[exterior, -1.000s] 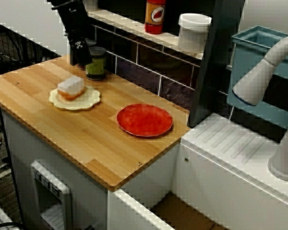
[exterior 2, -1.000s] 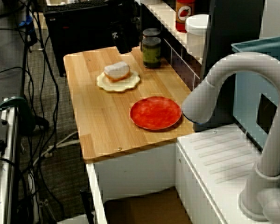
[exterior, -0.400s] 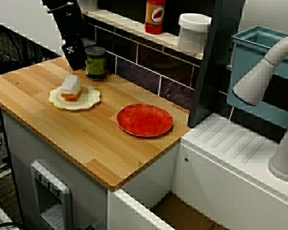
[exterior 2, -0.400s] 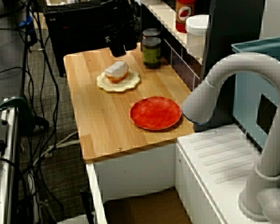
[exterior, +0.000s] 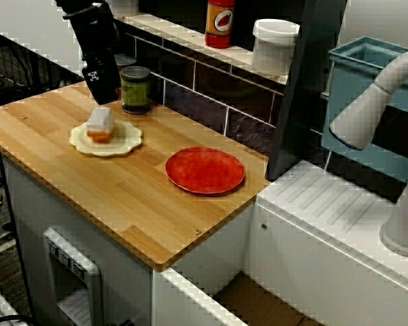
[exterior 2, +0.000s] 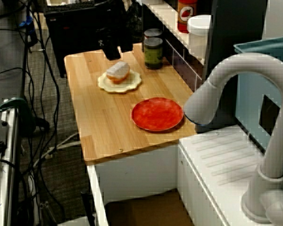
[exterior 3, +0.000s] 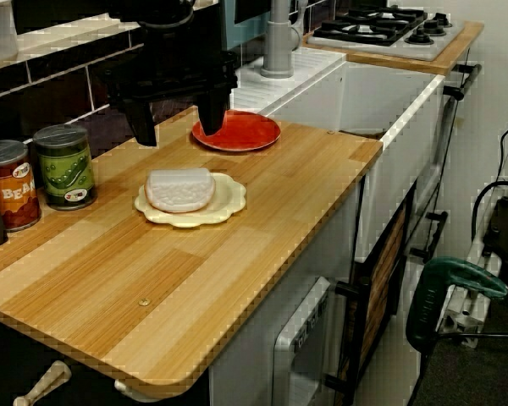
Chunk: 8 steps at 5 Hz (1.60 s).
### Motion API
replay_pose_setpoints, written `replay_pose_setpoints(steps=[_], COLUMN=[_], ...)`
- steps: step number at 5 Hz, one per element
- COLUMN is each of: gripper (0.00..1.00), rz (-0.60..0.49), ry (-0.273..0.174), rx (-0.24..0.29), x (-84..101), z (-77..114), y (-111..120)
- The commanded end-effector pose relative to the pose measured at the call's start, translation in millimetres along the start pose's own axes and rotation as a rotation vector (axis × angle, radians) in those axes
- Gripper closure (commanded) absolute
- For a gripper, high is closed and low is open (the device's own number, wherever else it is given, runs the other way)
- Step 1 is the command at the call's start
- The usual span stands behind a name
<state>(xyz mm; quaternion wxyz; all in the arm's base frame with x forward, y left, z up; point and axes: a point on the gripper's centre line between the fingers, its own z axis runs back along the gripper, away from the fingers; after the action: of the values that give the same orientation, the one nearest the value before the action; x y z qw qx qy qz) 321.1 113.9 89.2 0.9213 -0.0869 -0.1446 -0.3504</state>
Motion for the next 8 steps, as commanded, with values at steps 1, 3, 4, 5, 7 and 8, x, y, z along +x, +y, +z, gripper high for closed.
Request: replay_pose_setpoints(steps=[1,3,4,5,7,8], gripper=[0.00,0.00,0.00,0.00,0.00,0.00], rz=[0.283,0.508,0.572,0.680,0.783,0.818], ry=[0.021,0.144,0.197,0.235,0.222,0.202], rx=[0.151,0.175,0.208,0.247,0.249,0.281], x=[12.6,18.5,18.7,15.7,5.0,2.5], z=[18.7,5.8,3.3,3.0,5.1,9.3], y=[5.6,6.4,5.1,3.9,10.5,14.5])
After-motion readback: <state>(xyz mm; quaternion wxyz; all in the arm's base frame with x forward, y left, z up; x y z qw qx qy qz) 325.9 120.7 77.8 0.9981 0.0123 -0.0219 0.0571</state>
